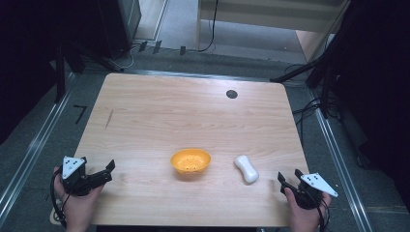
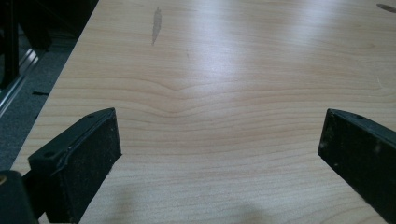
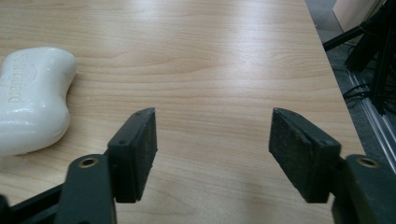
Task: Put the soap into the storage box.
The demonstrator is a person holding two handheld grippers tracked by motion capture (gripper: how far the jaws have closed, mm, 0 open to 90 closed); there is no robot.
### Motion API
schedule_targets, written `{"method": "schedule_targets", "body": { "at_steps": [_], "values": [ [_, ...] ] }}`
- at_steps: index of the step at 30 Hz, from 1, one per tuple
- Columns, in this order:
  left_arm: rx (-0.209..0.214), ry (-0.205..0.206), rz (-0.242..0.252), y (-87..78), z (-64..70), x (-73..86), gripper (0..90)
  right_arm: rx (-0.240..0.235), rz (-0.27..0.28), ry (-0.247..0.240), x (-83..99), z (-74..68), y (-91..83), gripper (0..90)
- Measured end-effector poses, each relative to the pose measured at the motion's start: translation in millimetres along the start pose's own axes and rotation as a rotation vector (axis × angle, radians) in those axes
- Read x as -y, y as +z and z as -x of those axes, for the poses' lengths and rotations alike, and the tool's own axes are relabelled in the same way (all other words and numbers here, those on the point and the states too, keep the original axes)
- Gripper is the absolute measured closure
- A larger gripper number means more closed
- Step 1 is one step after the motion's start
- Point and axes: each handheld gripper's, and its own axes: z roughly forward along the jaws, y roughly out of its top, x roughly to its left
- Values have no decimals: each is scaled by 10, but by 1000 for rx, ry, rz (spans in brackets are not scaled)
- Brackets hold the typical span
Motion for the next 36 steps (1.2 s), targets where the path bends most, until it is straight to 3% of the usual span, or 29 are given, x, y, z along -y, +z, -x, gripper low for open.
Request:
{"method": "schedule_targets", "body": {
  "at_steps": [4,9,13,15,18,21,32,36],
  "values": [
    [-29,-3,21,-20,12,13,0,-20,-18,-15,-1,-12,9,361],
    [-21,10,12,-3,19,5,0,-43,-54,-22,-32,-17,40,410],
    [-13,14,4,3,16,-1,0,-40,-91,-64,-151,-88,50,447],
    [-18,15,4,8,20,-3,0,-65,-92,-65,-197,-119,49,479],
    [-16,22,1,9,23,-3,0,-63,-113,-102,-239,-183,75,485],
    [-17,27,-6,11,28,-6,0,-91,-131,-113,-274,-231,112,498],
    [-16,34,-11,26,42,-11,0,-113,-174,-171,-445,-339,204,503],
    [-15,44,-10,24,46,-10,0,-158,-221,-140,-519,-407,210,493]
  ]
}}
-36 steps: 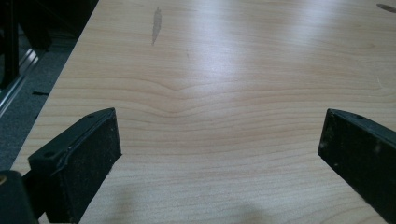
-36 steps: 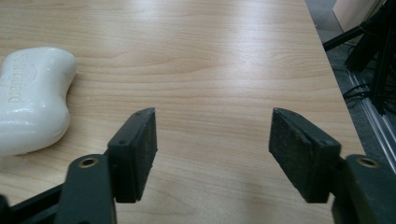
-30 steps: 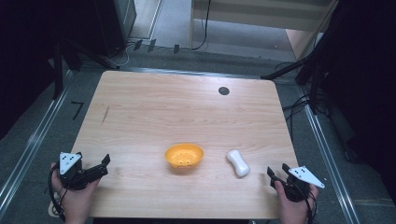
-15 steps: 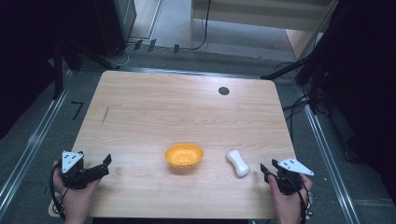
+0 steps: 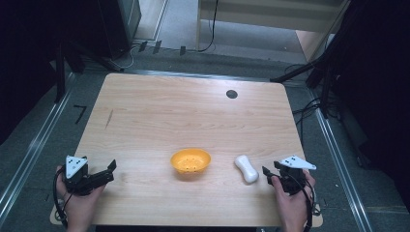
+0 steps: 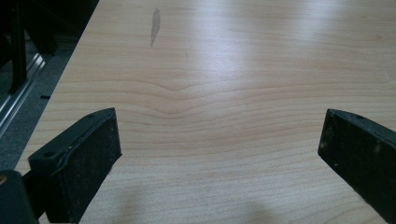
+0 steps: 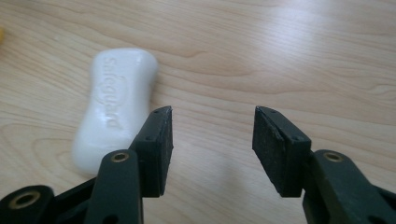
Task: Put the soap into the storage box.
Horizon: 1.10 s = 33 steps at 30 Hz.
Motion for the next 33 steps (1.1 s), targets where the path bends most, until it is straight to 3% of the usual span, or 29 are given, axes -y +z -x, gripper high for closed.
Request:
{"method": "schedule_targets", "body": {
  "at_steps": [3,8,12,20,33],
  "values": [
    [1,0,-1,0,0,0,0,-10,-13,-6,-34,-46,10,494],
    [2,-10,0,2,-6,0,0,-65,-30,-20,-127,-151,6,519],
    [-1,-12,-1,3,-6,-1,0,-73,-44,-23,-179,-192,2,519],
    [-4,-6,-5,7,-2,-4,0,-119,-125,-13,-296,-286,119,472],
    [-9,1,-5,12,7,-5,0,-113,-213,14,-383,-448,356,403]
  ]
}}
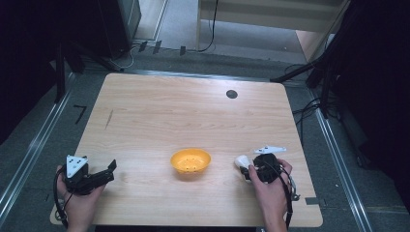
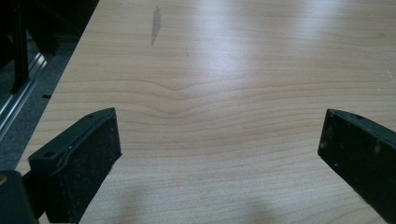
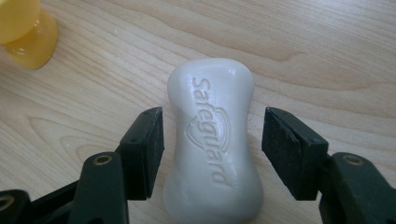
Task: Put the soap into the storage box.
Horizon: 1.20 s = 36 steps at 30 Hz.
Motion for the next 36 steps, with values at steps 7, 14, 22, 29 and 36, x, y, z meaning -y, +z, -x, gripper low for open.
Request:
{"method": "schedule_targets", "body": {
  "at_steps": [7,14,22,29,36],
  "values": [
    [1,0,0,0,0,0,0,9,-41,17,-23,-15,75,400],
    [0,1,0,2,4,-1,0,14,-82,9,-16,-19,131,419],
    [0,1,1,1,4,0,0,44,-99,-20,1,-53,161,468],
    [3,7,2,0,4,0,0,83,-99,-35,5,-107,175,468],
    [6,10,0,1,4,0,0,74,-90,-54,5,-92,177,482]
  ]
}}
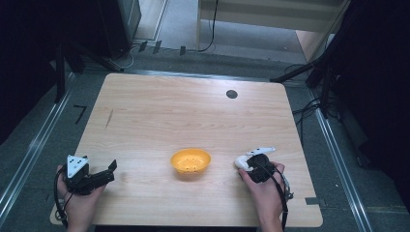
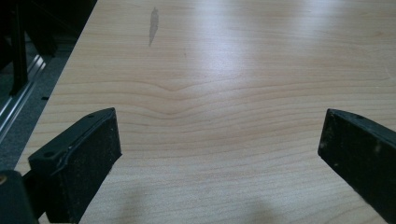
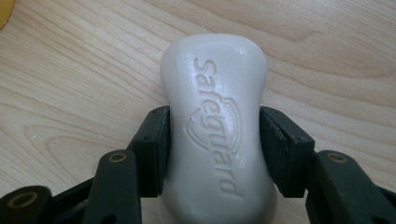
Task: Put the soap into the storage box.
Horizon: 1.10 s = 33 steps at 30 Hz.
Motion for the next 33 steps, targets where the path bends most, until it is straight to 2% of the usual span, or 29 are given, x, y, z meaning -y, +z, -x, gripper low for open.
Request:
{"method": "schedule_targets", "body": {
  "at_steps": [5,8,14,18,25,30,33],
  "values": [
    [0,-5,-1,1,-2,0,0,-22,32,-14,24,30,-2,493],
    [-2,-8,-1,2,-3,-1,0,2,37,-41,27,29,-11,497],
    [-1,-3,-6,4,-2,-3,0,-3,42,-64,37,32,-27,499],
    [2,-2,-4,3,-1,-3,0,-32,68,-108,17,17,-77,500],
    [4,1,-4,3,-1,-3,0,-64,78,-183,-79,-42,-142,500],
    [5,0,-5,4,-1,-3,0,-74,78,-200,-141,-75,-182,500],
    [5,-1,-7,4,-2,-4,0,-83,71,-241,-221,-116,-206,500]
  ]
}}
